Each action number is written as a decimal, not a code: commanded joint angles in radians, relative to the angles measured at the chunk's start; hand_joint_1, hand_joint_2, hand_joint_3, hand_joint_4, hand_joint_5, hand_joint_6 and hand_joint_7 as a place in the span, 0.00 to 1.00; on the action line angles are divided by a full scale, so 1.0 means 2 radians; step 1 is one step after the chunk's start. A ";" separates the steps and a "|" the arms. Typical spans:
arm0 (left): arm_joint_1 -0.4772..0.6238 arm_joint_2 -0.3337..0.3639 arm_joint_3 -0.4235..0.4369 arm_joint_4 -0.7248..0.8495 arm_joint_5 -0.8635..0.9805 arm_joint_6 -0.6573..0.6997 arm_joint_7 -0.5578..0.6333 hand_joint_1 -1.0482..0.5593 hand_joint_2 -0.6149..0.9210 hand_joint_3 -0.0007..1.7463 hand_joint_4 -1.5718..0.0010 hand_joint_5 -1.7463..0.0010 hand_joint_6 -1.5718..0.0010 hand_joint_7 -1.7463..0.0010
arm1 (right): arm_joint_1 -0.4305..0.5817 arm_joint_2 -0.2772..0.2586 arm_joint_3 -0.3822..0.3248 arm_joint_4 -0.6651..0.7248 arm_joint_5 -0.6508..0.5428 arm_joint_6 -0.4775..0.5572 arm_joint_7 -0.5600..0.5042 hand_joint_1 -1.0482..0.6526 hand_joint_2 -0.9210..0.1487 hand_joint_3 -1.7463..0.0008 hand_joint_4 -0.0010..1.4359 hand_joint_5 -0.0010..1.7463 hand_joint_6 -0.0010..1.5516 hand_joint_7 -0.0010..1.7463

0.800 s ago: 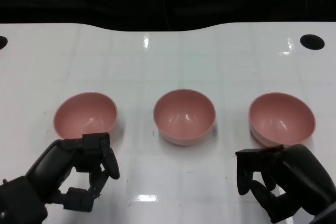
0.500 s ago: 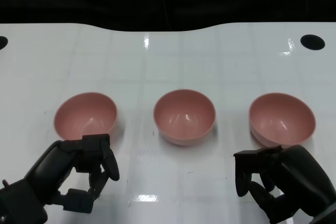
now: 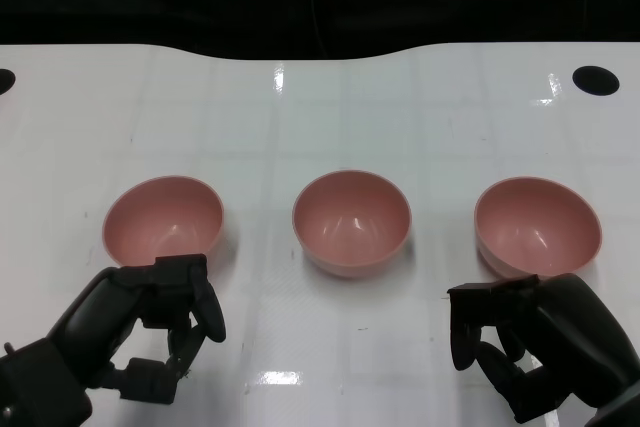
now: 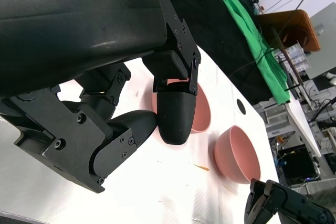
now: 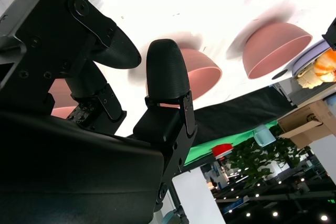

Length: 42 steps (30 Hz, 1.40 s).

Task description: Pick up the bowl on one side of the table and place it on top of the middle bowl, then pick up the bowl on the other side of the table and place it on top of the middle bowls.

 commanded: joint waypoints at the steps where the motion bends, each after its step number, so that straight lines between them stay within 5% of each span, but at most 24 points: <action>1: -0.005 0.005 0.003 0.006 -0.005 -0.008 -0.001 0.52 0.73 0.68 0.44 0.01 0.50 0.13 | -0.001 -0.005 -0.006 0.000 0.005 -0.001 -0.004 0.59 0.71 0.10 0.68 1.00 0.56 0.86; 10: -0.002 0.007 0.003 -0.006 -0.003 0.010 0.002 0.50 0.77 0.61 0.45 0.00 0.51 0.12 | -0.003 -0.005 -0.011 0.002 0.015 -0.005 -0.008 0.59 0.68 0.11 0.65 0.98 0.57 0.76; 13: -0.005 0.004 0.004 0.002 -0.014 -0.002 -0.005 0.53 0.74 0.68 0.45 0.00 0.50 0.13 | -0.003 -0.004 -0.017 -0.001 0.016 -0.001 -0.014 0.58 0.68 0.13 0.63 0.94 0.57 0.67; 18: -0.002 0.008 0.002 -0.008 -0.002 0.005 0.002 0.54 0.70 0.72 0.44 0.01 0.50 0.13 | -0.002 -0.003 -0.029 -0.008 0.017 0.010 -0.015 0.55 0.54 0.36 0.58 0.82 0.55 0.48; 27: 0.000 0.010 0.006 -0.011 -0.014 0.011 -0.005 0.55 0.73 0.68 0.45 0.01 0.50 0.14 | 0.000 -0.003 -0.041 -0.027 0.005 0.033 -0.019 0.49 0.40 0.57 0.46 0.73 0.54 0.23; 33: -0.002 0.012 0.006 -0.005 -0.009 -0.005 -0.006 0.54 0.73 0.68 0.45 0.01 0.50 0.13 | 0.008 0.000 -0.047 -0.056 -0.017 0.067 -0.036 0.44 0.13 0.90 0.28 0.52 0.42 0.10; 42: 0.010 0.014 0.002 -0.027 0.004 0.000 -0.003 0.55 0.65 0.78 0.43 0.00 0.49 0.13 | 0.014 0.000 -0.053 -0.089 -0.051 0.116 -0.052 0.37 0.10 0.99 0.18 0.43 0.34 0.04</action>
